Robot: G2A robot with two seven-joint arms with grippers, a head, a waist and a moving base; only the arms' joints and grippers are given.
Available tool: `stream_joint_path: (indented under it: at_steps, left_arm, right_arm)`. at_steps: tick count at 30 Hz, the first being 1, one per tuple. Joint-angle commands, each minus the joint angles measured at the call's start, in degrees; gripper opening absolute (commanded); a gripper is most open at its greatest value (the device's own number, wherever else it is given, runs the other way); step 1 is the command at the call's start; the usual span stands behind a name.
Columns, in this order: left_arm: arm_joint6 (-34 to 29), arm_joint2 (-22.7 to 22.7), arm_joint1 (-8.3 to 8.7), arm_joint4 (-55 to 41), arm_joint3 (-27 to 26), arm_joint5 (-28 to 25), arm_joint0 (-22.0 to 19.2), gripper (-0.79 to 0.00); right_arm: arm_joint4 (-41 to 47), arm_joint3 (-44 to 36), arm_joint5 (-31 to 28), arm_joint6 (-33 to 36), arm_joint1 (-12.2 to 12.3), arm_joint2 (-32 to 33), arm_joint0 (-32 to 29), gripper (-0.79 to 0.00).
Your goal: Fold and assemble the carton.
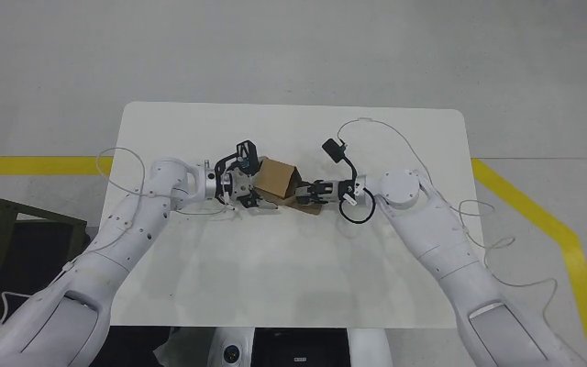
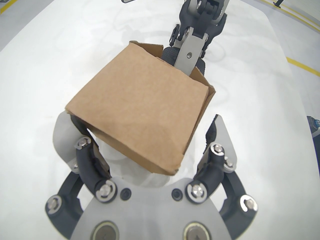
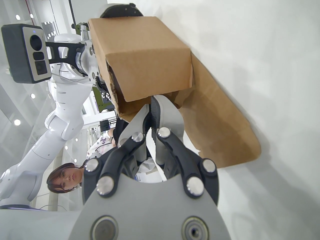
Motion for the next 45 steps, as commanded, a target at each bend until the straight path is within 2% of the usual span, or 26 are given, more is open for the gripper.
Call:
stream_joint_path:
  at_steps: [1, 6, 11, 18, 25, 37, 45]
  left_arm:
    - [-0.4, -0.2, -0.03, -0.2, 0.1, 0.0, 0.1, 0.0]
    - [-1.4, -0.7, -0.17, -0.7, 0.1, 0.3, 0.4, 0.0]
    - [-2.2, -1.1, -0.31, -1.3, 0.1, 0.4, 0.6, 0.0]
    - [-3.7, -1.7, -0.62, -2.2, 0.2, 1.7, 0.8, 0.0]
    - [-5.5, -2.2, -0.94, -3.6, 0.4, 2.8, 0.9, 0.0]
    - [-5.1, -3.7, -1.14, -4.9, 0.7, 1.2, 1.0, 0.0]
    - [-4.0, -4.1, -1.39, -4.0, 0.8, 0.8, 1.1, 0.0]
  right_arm:
    - [0.6, 0.7, -0.6, 0.3, -0.3, -0.5, 0.5, -0.785]
    - [2.3, 2.5, -2.2, 0.7, -1.0, -1.5, 1.6, -0.785]
    - [0.8, 2.9, -1.7, 1.9, -0.5, -0.6, 2.5, -0.785]
    - [-2.6, -3.4, 2.9, 4.1, 1.2, 2.1, 0.7, -0.785]
    - [-5.3, -9.8, 5.4, 3.5, 2.9, 5.3, -3.3, -0.785]
    - [-5.5, -10.2, 5.5, 3.3, 3.0, 5.4, -3.7, -0.785]
    - [-6.2, -15.2, 12.6, 6.2, 3.5, 4.6, -6.1, -0.785]
